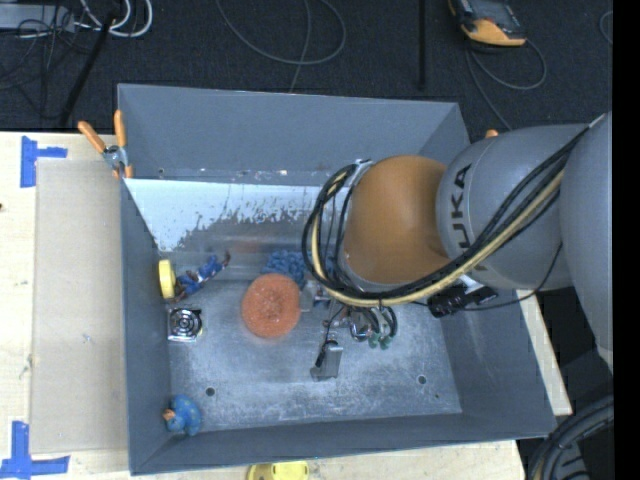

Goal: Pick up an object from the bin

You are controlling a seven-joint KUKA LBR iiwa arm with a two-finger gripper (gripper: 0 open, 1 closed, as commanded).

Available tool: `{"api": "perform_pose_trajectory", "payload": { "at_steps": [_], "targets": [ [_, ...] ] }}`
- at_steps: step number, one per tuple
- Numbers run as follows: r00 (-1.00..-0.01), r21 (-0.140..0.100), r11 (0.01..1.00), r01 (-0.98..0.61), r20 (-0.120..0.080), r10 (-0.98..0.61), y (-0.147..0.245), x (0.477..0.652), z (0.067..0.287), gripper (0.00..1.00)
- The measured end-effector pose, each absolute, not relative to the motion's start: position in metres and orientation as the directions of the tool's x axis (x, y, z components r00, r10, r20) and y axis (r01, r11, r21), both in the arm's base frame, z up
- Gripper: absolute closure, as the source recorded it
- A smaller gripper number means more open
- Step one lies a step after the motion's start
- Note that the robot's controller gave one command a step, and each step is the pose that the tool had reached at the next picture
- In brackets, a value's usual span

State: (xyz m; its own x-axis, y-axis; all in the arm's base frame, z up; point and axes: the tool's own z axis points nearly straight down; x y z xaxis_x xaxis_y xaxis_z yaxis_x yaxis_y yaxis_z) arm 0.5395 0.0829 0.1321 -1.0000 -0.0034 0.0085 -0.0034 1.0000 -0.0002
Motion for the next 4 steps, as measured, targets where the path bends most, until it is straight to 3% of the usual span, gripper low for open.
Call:
{"api": "perform_pose_trajectory", "payload": {
  "at_steps": [1, 2, 3, 4],
  "targets": [
    [-1.0, 0.0, 1.0, -0.001, 0.001, -0.001, 0.082, 0.541, 0.137, 0.0],
    [-1.0, 0.001, 1.0, -0.015, -0.009, -0.015, 0.049, 0.605, 0.084, 0.0],
    [-0.999, 0.0, 0.999, -0.054, 0.0, -0.054, 0.044, 0.618, 0.076, 0.0],
    [-0.997, 0.001, 0.997, -0.075, -0.002, -0.075, 0.015, 0.621, 0.097, 0.0]
  ]
}}
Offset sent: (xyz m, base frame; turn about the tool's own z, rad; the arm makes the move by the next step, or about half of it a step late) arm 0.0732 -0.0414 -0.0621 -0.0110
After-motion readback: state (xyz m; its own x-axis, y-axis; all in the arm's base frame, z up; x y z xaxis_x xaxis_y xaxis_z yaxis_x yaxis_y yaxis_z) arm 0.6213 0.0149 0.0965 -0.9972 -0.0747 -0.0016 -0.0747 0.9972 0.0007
